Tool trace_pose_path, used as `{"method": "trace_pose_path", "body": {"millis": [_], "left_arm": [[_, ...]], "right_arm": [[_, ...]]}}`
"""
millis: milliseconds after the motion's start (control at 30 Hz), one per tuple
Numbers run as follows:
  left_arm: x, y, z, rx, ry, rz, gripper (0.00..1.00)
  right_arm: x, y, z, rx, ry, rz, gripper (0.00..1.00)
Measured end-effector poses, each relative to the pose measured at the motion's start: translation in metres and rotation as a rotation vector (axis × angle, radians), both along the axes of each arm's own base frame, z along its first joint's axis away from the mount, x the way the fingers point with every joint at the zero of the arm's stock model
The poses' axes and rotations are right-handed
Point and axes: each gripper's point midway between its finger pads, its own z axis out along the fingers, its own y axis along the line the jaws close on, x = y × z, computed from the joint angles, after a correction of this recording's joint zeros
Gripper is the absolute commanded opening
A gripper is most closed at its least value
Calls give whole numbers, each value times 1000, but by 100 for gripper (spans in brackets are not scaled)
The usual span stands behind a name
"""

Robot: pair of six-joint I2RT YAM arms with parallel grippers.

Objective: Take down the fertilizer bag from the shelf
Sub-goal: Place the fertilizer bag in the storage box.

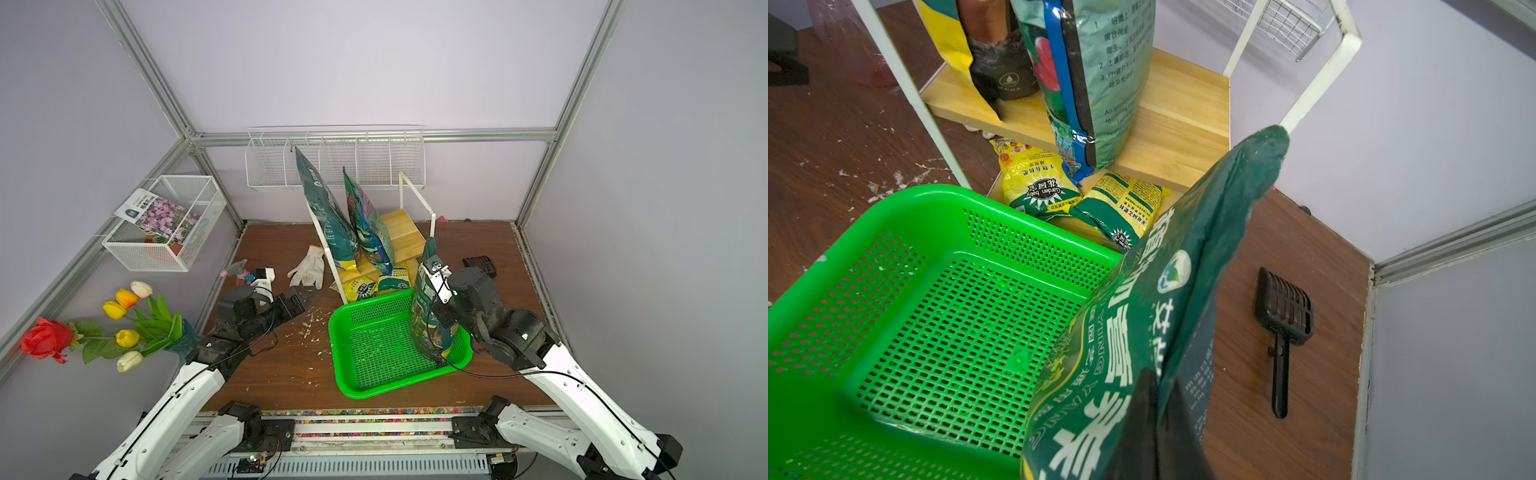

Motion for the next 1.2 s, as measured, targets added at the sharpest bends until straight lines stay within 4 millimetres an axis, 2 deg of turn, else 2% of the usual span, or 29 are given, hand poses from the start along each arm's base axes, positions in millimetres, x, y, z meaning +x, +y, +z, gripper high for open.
{"method": "trace_pose_path", "body": {"millis": [467,600,733,800,1200], "left_arm": [[-1,0,-5,-11,20,7,100],[-1,0,-5,-13,21,7,100],[-1,0,-5,-13,21,8,100],[-1,0,-5,-13,20,7,100],[-1,0,-3,-16,13,8,100]], "right_arm": [[-2,-14,-9,40,-74,-35,0],[-2,-15,-9,59,-69,-46,20],[1,-12,1,111,-93,-55,46],[2,-11,5,125,-101,-59,55],[5,-5,27,178,-123,-48,73]]}}
